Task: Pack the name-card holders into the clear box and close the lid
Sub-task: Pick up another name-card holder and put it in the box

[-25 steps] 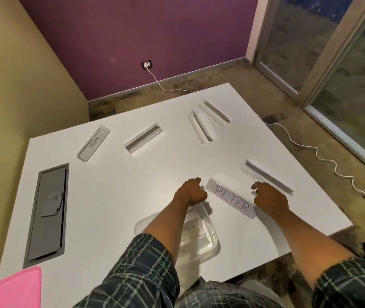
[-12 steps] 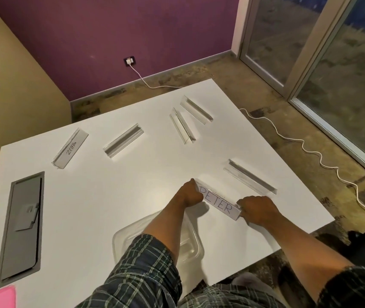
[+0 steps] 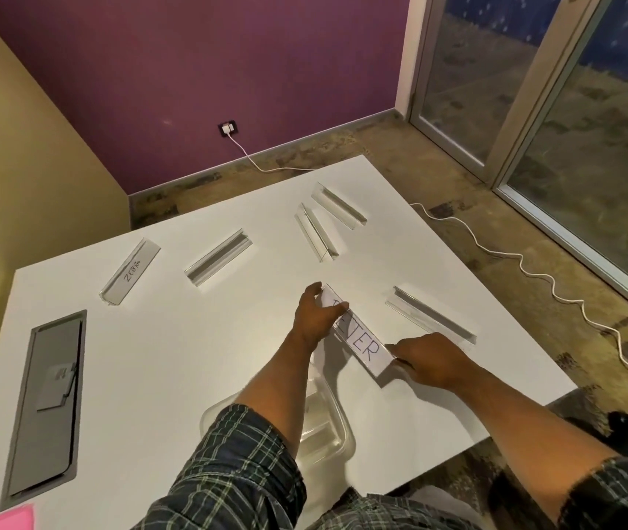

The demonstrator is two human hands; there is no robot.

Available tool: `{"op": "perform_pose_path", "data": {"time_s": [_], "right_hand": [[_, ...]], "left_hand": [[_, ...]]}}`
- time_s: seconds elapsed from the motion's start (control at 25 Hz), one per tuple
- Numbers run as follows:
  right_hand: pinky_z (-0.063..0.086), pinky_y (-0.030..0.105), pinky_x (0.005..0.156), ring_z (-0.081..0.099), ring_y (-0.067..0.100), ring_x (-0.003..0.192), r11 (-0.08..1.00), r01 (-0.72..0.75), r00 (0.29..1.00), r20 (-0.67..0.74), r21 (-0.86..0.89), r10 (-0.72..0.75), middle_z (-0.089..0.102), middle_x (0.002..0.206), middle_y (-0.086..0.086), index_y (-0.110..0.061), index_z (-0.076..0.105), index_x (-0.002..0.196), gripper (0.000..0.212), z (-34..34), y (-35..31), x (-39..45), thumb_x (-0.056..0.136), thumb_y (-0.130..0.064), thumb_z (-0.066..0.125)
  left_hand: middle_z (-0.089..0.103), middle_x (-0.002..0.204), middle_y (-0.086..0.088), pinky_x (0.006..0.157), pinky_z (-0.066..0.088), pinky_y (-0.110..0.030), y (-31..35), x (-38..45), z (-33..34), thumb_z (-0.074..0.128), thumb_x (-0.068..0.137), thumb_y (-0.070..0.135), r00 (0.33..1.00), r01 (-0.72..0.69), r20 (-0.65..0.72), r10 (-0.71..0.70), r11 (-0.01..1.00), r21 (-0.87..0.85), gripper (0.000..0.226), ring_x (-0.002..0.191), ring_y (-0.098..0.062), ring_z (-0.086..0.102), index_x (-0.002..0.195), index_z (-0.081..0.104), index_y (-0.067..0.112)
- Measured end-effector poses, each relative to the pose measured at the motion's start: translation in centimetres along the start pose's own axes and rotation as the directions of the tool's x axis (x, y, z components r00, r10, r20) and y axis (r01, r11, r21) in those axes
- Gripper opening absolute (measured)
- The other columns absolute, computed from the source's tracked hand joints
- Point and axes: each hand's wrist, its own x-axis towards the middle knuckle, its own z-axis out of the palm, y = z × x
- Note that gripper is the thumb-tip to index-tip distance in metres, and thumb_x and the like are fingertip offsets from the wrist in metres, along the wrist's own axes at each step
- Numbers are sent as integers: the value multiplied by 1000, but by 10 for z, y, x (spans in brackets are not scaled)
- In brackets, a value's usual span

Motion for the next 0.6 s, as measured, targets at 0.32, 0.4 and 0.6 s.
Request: {"op": "perform_pose_path", "data": {"time_s": [0.32,0.4,0.6], "right_hand": [[53,35,56,68,29,74,945,325,919,-224,-39,-325,72,91,1,-19,64,115,28,-42,-68,56,102,-38,48],[44,29,47,66,27,62,916,387,860,-318,-105,-400,71,82,0,-19,67,110,24,-51,-88,67,99,-37,54],[43,27,42,65,24,53,883,423,765,-441,-205,-469,74,85,-3,-20,68,118,39,-55,-133,85,98,-47,47]], "left_hand": [[54,144,-16,105,49,-48,0,-17,-75,86,77,29,942,44,-336,-13,996,84,84,133,-34,53,147,46,5],[66,123,-18,95,56,-46,-1,-25,-95,82,78,28,922,150,-373,-105,984,92,56,116,-36,63,123,62,0],[66,109,-23,82,62,-49,-10,-45,-144,77,76,15,881,287,-363,-304,952,-103,43,101,-38,70,112,63,-4]]}}
